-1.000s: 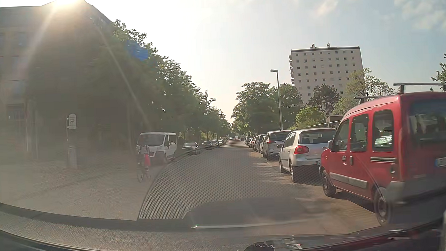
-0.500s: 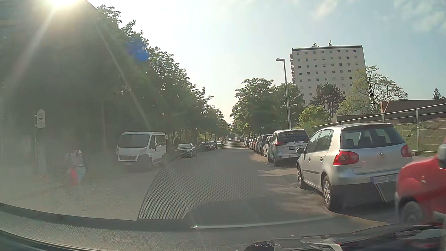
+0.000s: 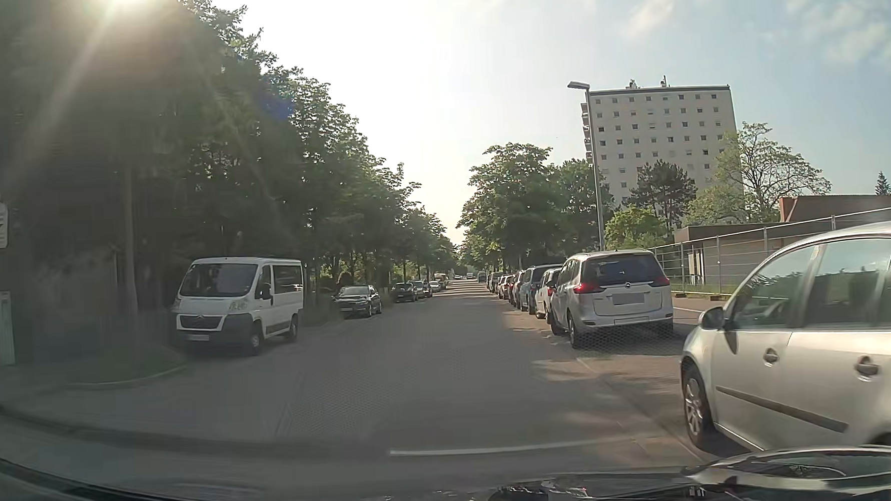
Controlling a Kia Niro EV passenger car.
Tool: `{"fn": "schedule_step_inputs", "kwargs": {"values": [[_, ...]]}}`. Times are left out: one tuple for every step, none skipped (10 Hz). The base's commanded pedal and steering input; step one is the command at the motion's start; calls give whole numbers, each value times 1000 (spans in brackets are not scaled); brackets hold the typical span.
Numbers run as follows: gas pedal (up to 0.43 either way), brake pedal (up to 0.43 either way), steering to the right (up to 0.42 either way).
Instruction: Follow the waypoints while adhering to traffic rules and regulations
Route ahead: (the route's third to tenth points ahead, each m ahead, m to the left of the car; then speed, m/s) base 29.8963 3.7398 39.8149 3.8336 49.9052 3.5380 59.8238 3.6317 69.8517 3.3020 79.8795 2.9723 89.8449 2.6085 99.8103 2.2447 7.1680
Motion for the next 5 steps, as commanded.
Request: {"fn": "schedule_step_inputs", "kwargs": {"values": [[59,0,3],[59,0,3],[47,0,3],[47,0,3],[47,0,2]]}}
